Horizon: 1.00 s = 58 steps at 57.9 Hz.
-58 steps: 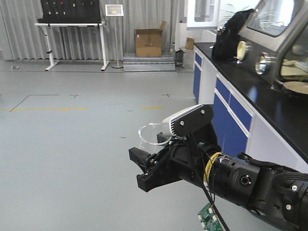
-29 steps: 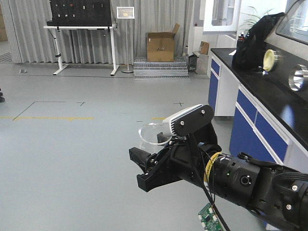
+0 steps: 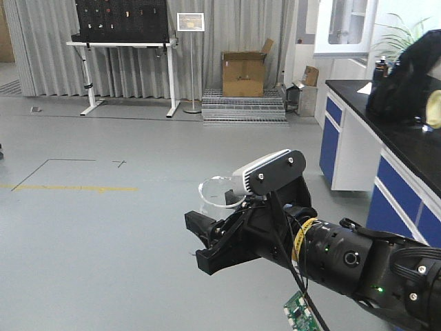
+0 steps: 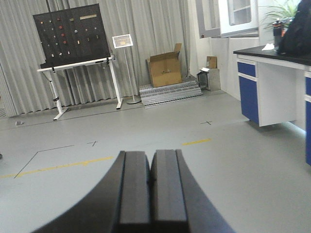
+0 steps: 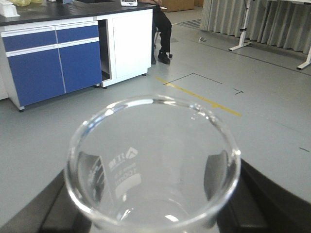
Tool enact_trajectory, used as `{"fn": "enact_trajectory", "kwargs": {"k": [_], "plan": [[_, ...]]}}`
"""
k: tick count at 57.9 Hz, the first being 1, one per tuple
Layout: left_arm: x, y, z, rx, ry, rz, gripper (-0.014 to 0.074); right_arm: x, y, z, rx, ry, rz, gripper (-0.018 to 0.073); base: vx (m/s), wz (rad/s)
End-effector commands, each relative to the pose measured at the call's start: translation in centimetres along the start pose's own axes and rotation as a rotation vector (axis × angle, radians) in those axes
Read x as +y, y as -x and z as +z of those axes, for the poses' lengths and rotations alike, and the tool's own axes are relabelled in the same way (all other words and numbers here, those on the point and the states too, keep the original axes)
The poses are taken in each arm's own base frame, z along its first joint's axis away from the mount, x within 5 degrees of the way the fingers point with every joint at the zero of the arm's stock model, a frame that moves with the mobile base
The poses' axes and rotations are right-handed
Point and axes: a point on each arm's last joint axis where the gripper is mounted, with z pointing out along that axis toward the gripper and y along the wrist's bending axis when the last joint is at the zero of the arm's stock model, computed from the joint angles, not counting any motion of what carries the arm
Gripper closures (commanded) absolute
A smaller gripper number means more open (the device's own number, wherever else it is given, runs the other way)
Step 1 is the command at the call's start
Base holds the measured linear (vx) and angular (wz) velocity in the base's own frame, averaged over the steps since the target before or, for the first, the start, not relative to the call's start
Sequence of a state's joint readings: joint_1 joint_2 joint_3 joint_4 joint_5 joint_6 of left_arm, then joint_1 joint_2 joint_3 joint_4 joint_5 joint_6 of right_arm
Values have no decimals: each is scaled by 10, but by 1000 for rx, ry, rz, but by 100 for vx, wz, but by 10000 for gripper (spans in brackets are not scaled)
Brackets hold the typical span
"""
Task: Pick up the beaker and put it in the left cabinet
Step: 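Hold the beaker in the right gripper while the base drives to the cabinet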
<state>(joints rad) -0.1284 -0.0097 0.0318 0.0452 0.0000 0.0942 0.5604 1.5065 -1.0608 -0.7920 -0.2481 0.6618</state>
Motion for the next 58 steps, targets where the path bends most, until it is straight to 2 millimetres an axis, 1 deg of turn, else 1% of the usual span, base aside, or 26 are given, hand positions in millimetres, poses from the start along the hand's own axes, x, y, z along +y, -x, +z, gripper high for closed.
{"fn": "enact_trajectory", "kwargs": {"k": [1,30,58], "plan": [[0,3,-1,-77,7,-6,595,2,27,-11,-116,25,-2,565,68,7],[0,3,-1,-77,7,-6,595,2,27,-11,-116,26,-2,565,69,4],[0,3,-1,-77,7,-6,595,2,27,-11,-117,26,-2,565,75,-3]]}}
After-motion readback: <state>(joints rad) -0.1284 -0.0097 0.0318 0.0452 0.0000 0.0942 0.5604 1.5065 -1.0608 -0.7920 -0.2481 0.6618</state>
